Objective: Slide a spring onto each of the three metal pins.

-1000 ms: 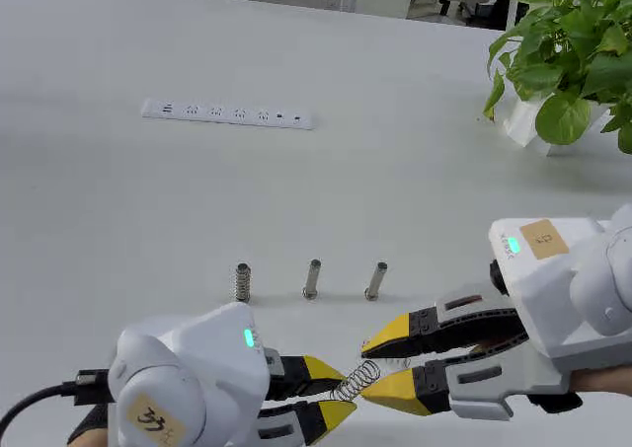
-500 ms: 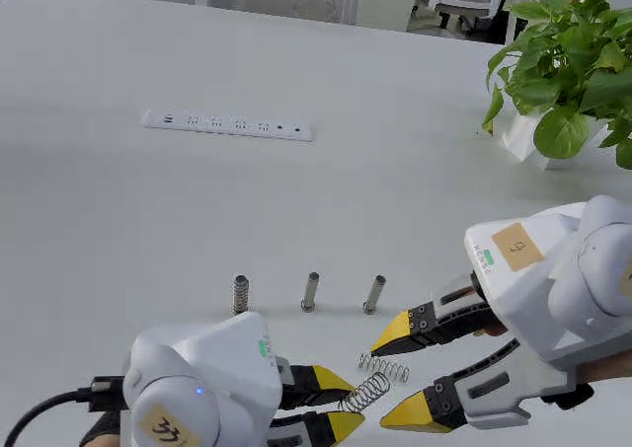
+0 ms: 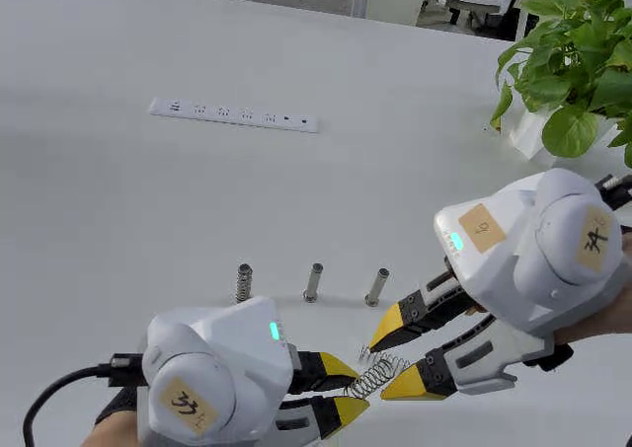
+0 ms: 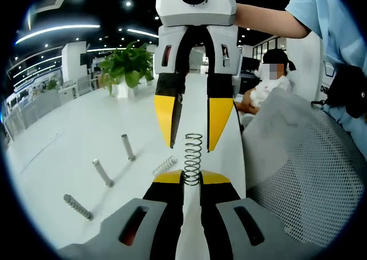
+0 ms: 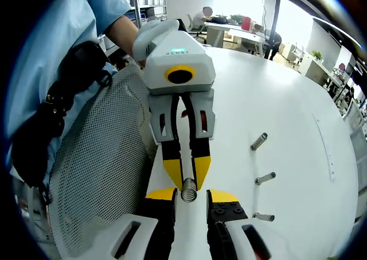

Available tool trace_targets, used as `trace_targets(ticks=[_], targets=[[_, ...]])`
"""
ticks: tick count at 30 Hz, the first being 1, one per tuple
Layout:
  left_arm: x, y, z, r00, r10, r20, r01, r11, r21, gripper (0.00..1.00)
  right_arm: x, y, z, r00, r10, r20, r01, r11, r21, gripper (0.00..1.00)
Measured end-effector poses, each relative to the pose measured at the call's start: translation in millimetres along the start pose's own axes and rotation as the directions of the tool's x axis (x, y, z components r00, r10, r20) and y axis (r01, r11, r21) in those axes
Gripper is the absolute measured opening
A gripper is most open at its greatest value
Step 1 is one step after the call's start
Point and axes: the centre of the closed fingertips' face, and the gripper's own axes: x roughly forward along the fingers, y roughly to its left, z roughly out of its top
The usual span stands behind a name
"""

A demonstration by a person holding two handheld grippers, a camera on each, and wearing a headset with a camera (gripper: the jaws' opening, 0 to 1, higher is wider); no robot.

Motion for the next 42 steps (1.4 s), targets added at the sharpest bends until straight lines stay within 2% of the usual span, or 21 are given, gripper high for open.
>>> trace_targets(ticks=[3, 18, 33, 42], targets=[[0.4, 0.3, 1.9, 1.0000, 0.004, 0.007, -0.004, 1.000, -0.007, 0.06, 2.9, 1.7, -1.0, 0.9998, 0.018, -0.013, -0.018, 1.000, -0.013, 0.15], [0.1, 0.7, 5.2, 0.9995, 0.012, 0.029, -0.012, 1.000, -0.023, 0.06, 10.6, 3.7, 0.5, 0.9988, 0.037, -0.031, -0.038, 0.999, -0.029, 0.08], [0.3, 0.0, 4.8, 0.9994, 0.010, 0.032, -0.009, 0.999, -0.036, 0.06, 12.8, 3.9, -1.5, 0.9977, 0.046, -0.050, -0.047, 0.999, -0.023, 0.08], [-0.8, 1.1, 3.9, 0.9991, 0.025, 0.035, -0.023, 0.998, -0.054, 0.07, 14.2, 2.8, -0.3, 0.9976, 0.045, -0.053, -0.047, 0.998, -0.033, 0.08]])
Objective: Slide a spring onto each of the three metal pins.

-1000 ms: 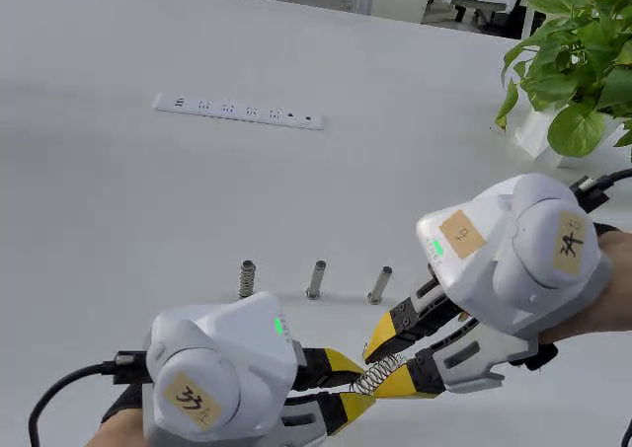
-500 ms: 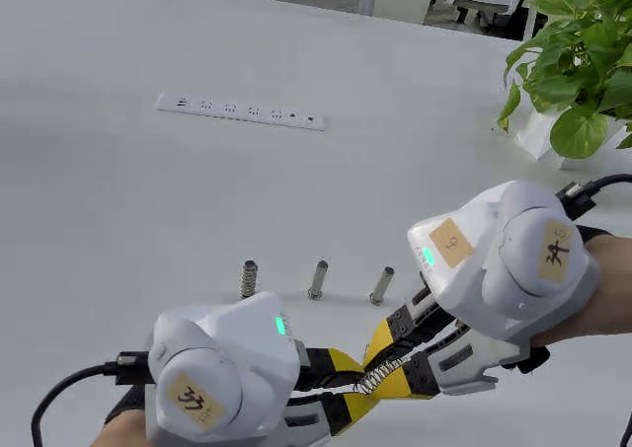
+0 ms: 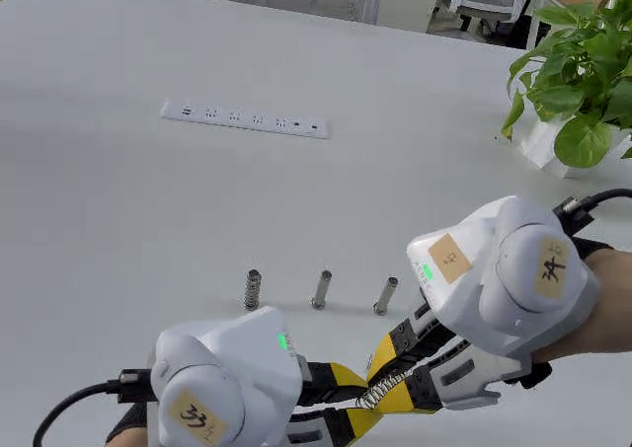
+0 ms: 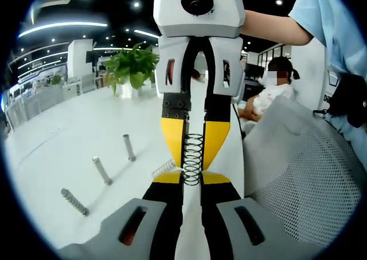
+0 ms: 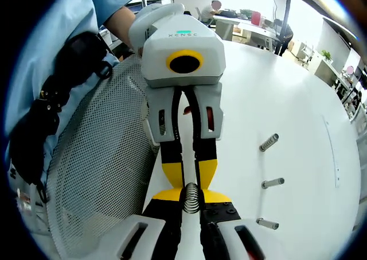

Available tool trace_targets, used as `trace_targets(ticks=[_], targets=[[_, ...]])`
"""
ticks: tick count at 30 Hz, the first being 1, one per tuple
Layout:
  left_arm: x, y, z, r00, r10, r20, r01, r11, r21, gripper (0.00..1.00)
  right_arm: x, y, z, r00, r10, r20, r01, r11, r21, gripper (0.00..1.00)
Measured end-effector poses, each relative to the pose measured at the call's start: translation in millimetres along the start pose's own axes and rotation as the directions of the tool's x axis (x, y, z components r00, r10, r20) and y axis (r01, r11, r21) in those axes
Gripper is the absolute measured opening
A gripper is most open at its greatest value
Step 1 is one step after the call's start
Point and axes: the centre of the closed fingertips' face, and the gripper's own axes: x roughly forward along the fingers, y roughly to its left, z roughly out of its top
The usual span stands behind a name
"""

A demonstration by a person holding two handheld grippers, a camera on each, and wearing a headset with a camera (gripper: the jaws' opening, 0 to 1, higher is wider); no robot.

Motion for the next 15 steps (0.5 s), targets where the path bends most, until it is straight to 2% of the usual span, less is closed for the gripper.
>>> trace_targets(ticks=[8, 15], targets=[[-3.8, 1.8, -0.2, 0.9998, 0.018, 0.009, -0.018, 1.000, -0.014, 0.07, 1.1, -1.1, 5.5, 1.0000, 0.003, 0.001, -0.003, 1.000, -0.020, 0.08], [-8.4, 9.3, -1.4, 0.9975, 0.067, 0.022, -0.066, 0.997, -0.041, 0.08, 1.8, -7.4, 9.0, 1.0000, -0.007, 0.003, 0.007, 0.999, -0.035, 0.08]])
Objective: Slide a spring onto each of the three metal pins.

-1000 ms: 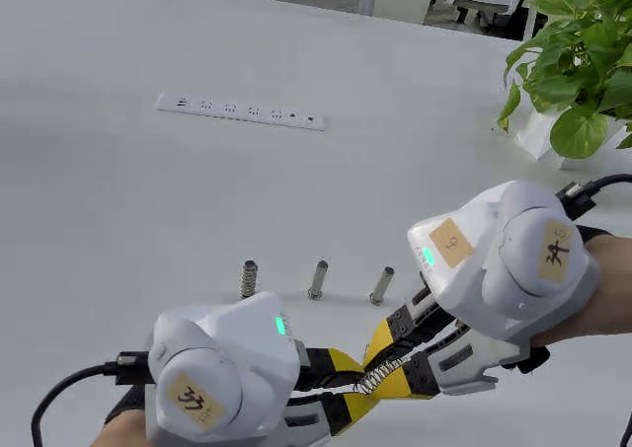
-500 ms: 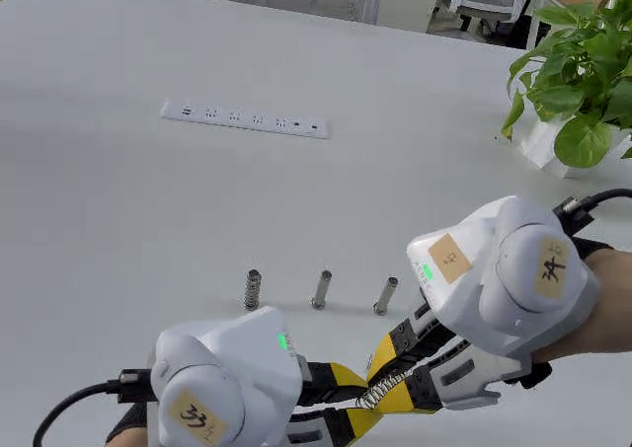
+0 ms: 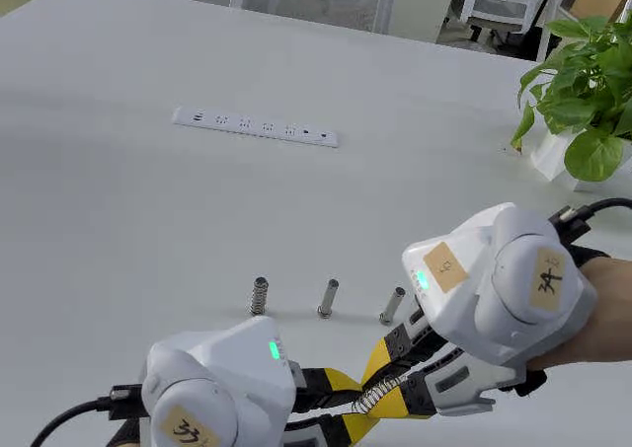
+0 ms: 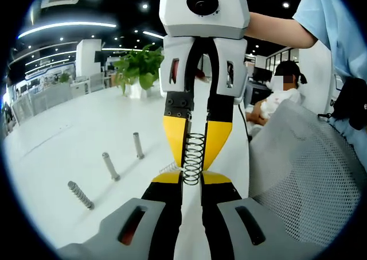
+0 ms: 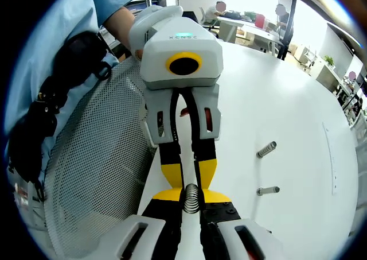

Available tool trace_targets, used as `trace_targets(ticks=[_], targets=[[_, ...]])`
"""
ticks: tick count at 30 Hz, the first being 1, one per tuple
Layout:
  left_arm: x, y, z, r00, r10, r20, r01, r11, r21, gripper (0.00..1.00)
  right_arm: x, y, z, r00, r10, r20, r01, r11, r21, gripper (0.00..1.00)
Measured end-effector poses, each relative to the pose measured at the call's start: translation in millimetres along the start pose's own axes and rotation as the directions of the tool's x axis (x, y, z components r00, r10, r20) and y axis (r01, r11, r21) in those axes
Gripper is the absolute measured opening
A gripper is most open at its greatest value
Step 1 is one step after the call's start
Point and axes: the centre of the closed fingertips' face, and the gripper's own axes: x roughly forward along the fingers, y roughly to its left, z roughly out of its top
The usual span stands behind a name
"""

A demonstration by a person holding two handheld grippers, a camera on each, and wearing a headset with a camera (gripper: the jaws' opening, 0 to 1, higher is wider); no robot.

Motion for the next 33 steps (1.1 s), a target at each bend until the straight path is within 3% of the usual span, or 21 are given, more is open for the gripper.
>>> trace_targets(ticks=[5, 15, 21, 26, 31, 33], targets=[[-3.8, 7.3, -8.1, 0.9990, 0.041, -0.015, -0.041, 0.999, -0.013, 0.21, -2.3, -8.2, 2.6, 0.9992, -0.035, 0.019, 0.035, 0.999, 0.009, 0.08], [-19.2, 35.5, -3.7, 0.9890, 0.148, 0.000, -0.148, 0.987, -0.058, 0.49, -7.6, -13.8, -1.0, 0.9978, -0.063, 0.020, 0.063, 0.998, 0.007, 0.08], [-33.4, 53.7, -5.9, 0.9666, 0.255, -0.019, -0.256, 0.965, -0.055, 0.74, -9.9, -16.9, -4.4, 0.9971, -0.075, 0.011, 0.075, 0.997, -0.008, 0.08], [-44.7, 65.3, -8.4, 0.9525, 0.304, -0.011, -0.304, 0.948, -0.097, 0.79, -11.2, -18.8, -6.8, 0.9971, -0.076, 0.001, 0.076, 0.997, -0.019, 0.08], [-54.9, 70.5, -15.2, 0.9482, 0.317, -0.026, -0.318, 0.941, -0.118, 0.82, -13.0, -21.1, -9.2, 0.9971, -0.075, -0.009, 0.075, 0.997, -0.024, 0.08], [-60.0, 72.5, -17.8, 0.9424, 0.333, -0.030, -0.334, 0.934, -0.124, 0.84, -13.8, -22.7, -10.6, 0.9966, -0.081, -0.018, 0.080, 0.996, -0.033, 0.08]])
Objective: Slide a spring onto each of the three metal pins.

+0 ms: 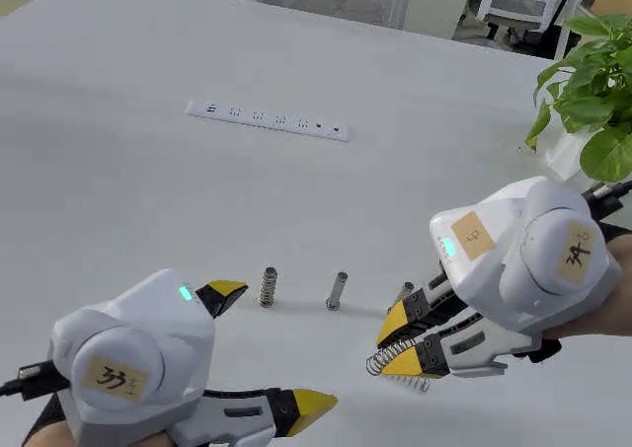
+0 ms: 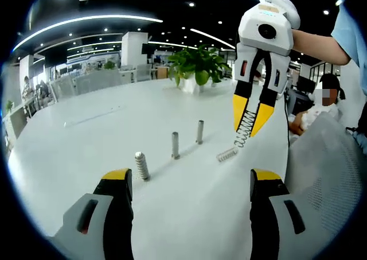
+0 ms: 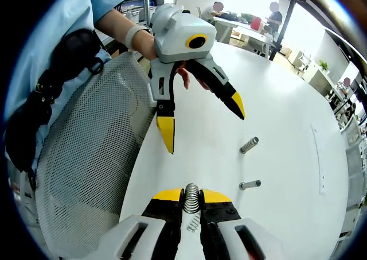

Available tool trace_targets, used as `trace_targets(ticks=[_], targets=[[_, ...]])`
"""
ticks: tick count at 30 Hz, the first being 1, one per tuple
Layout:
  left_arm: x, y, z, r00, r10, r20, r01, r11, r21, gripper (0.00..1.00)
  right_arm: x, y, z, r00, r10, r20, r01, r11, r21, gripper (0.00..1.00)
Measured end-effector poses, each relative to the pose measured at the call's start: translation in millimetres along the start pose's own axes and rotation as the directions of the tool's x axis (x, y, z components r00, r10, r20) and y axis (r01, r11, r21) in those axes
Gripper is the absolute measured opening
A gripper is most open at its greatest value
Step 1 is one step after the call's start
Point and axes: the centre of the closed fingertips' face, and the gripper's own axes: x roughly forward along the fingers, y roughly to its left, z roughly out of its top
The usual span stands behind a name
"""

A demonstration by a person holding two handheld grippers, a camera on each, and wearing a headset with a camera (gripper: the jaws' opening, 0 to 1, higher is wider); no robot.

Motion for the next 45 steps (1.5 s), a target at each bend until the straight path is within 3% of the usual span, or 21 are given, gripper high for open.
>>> trace_targets(ticks=[6, 9, 13, 18, 27, 29, 33, 45], targets=[[-8.7, 7.6, -5.4, 0.9996, 0.027, 0.006, -0.027, 0.999, -0.040, 0.94, -1.6, -1.1, -4.9, 0.9999, -0.005, -0.014, 0.005, 1.000, -0.005, 0.08], [-12.4, 5.9, -4.3, 0.9996, 0.021, 0.017, -0.020, 0.999, -0.044, 0.99, -3.1, -3.3, -8.8, 0.9995, -0.009, -0.029, 0.009, 1.000, -0.011, 0.08], [-12.7, 3.9, -4.0, 0.9999, 0.014, 0.006, -0.014, 1.000, 0.012, 0.99, -4.0, -6.4, -11.5, 0.9991, -0.006, -0.041, 0.005, 1.000, -0.017, 0.08], [-12.1, 8.0, -1.2, 0.9997, 0.015, 0.022, -0.014, 1.000, -0.020, 0.99, -3.8, -13.2, -12.1, 0.9985, -0.008, -0.054, 0.006, 1.000, -0.024, 0.08], [-12.6, 18.0, -8.0, 0.9997, 0.026, 0.001, -0.026, 0.999, -0.021, 0.99, -4.5, -30.2, -17.3, 0.9943, -0.014, -0.105, 0.009, 0.999, -0.053, 0.08], [-12.7, 19.3, -11.1, 0.9996, 0.025, -0.010, -0.026, 0.999, -0.019, 0.99, -4.5, -36.7, -21.7, 0.9891, -0.024, -0.145, 0.012, 0.996, -0.085, 0.08], [-13.5, 19.4, -14.5, 0.9996, 0.022, -0.020, -0.023, 1.000, -0.021, 0.99, -4.3, -48.0, -16.3, 0.9909, -0.022, -0.133, 0.012, 0.997, -0.075, 0.08], [-15.8, 20.3, -21.5, 0.9988, 0.019, -0.046, -0.019, 1.000, -0.019, 0.99, 0.4, -78.5, -7.6, 0.9839, -0.037, -0.175, 0.015, 0.992, -0.122, 0.08]])
